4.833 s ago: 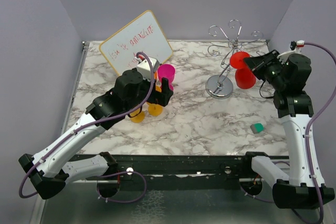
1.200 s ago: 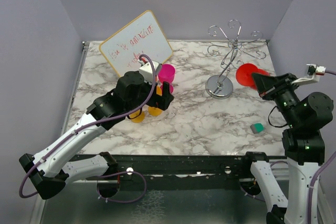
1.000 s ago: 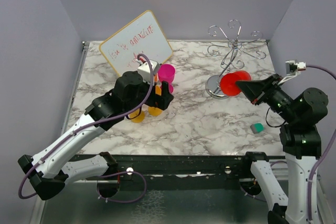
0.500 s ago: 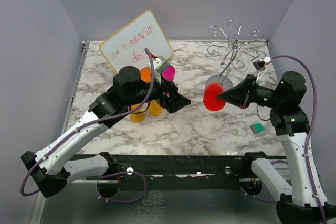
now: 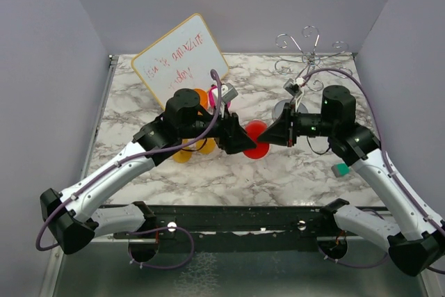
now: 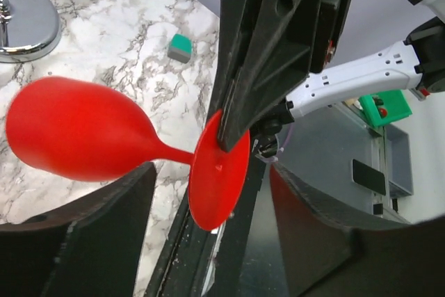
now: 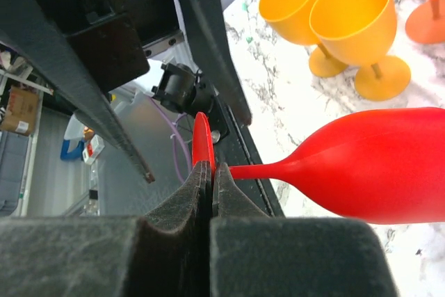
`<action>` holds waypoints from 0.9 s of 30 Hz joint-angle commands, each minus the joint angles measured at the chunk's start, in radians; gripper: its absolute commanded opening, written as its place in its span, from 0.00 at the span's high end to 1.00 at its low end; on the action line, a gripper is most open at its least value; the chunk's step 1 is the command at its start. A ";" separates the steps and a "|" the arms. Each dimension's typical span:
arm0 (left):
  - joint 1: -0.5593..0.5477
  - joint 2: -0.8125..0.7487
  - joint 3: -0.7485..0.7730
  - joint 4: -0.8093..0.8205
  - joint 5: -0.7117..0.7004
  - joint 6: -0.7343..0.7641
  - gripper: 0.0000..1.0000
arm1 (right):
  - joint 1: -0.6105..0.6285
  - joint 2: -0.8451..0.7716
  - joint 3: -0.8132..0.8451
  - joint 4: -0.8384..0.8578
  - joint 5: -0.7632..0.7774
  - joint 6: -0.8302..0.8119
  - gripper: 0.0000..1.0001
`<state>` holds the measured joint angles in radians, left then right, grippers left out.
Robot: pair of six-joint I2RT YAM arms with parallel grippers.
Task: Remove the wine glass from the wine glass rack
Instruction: Place the wine glass at the center of the board.
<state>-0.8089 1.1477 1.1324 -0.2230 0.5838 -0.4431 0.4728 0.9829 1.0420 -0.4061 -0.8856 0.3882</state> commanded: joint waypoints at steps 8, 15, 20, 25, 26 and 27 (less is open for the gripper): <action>0.001 -0.031 -0.026 -0.053 0.070 0.069 0.84 | 0.021 -0.007 -0.007 0.116 -0.033 -0.016 0.99; 0.001 -0.036 -0.021 -0.053 0.048 0.084 1.00 | 0.021 -0.050 -0.075 0.115 -0.064 -0.017 0.69; 0.001 -0.062 -0.037 -0.047 0.028 0.087 1.00 | 0.055 -0.074 -0.157 0.136 -0.056 0.005 0.54; 0.001 -0.064 -0.038 -0.041 0.026 0.084 1.00 | 0.105 -0.093 -0.191 0.226 -0.013 0.038 0.63; 0.001 -0.062 -0.036 -0.041 0.029 0.084 1.00 | 0.110 -0.091 -0.195 0.248 -0.005 0.047 0.67; 0.001 -0.060 -0.036 -0.041 0.031 0.084 1.00 | 0.116 -0.090 -0.201 0.270 0.007 0.058 0.72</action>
<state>-0.8062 1.1034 1.0992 -0.2787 0.6201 -0.3756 0.5652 0.9127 0.8539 -0.2615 -0.9241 0.4046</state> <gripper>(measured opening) 0.009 0.346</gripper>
